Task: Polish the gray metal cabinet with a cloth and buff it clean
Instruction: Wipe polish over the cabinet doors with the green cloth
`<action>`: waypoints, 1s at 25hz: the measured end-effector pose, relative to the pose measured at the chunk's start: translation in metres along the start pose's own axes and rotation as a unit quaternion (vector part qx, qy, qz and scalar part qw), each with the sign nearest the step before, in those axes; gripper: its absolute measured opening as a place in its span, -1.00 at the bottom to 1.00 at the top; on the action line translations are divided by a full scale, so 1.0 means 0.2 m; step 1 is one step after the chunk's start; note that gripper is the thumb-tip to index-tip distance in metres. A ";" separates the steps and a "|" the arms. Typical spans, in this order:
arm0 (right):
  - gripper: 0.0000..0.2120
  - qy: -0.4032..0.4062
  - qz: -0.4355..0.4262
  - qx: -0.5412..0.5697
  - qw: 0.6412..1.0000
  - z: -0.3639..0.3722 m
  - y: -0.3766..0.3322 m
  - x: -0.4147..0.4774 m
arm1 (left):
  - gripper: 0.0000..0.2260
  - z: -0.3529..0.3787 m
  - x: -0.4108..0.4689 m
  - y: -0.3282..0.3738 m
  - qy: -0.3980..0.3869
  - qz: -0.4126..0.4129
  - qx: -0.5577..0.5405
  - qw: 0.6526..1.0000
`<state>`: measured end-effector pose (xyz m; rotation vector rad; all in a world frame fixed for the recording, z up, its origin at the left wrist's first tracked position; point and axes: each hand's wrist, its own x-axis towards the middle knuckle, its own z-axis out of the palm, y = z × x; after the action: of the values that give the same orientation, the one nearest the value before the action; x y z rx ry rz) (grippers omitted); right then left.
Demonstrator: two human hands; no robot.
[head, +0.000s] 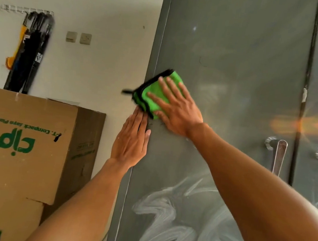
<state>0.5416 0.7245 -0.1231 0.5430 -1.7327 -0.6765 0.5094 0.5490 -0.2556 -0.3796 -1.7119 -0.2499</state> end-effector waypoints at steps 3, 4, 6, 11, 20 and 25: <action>-0.44 -0.030 -0.070 -0.007 0.997 0.00 -0.02 -0.09 | -0.54 0.00 -0.07 0.06 0.008 -0.006 0.003 1.000; -0.44 -0.038 -0.064 -0.005 0.997 -0.02 0.00 -0.06 | -0.53 0.00 -0.06 0.08 0.008 -0.018 -0.007 1.000; -0.44 -0.037 -0.004 0.007 0.999 -0.07 0.02 0.00 | -0.50 -0.01 -0.04 0.13 0.006 -0.043 -0.030 0.999; -0.42 -0.012 0.050 0.032 0.998 0.00 -0.27 -0.22 | -0.55 0.04 -0.16 0.13 0.001 -0.088 -0.044 0.995; -0.41 -0.002 0.112 0.060 0.992 -0.01 -0.18 -0.22 | -0.50 -0.03 -0.41 0.13 0.019 -0.099 -0.088 0.991; -0.41 0.012 0.013 0.035 0.999 0.12 -0.59 -0.51 | -0.56 0.02 -0.62 0.07 -0.026 -0.062 -0.068 0.995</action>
<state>0.5453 0.7099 -0.2808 0.5735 -1.7438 -0.5901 0.5290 0.5506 -0.3796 -0.3821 -1.7768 -0.4520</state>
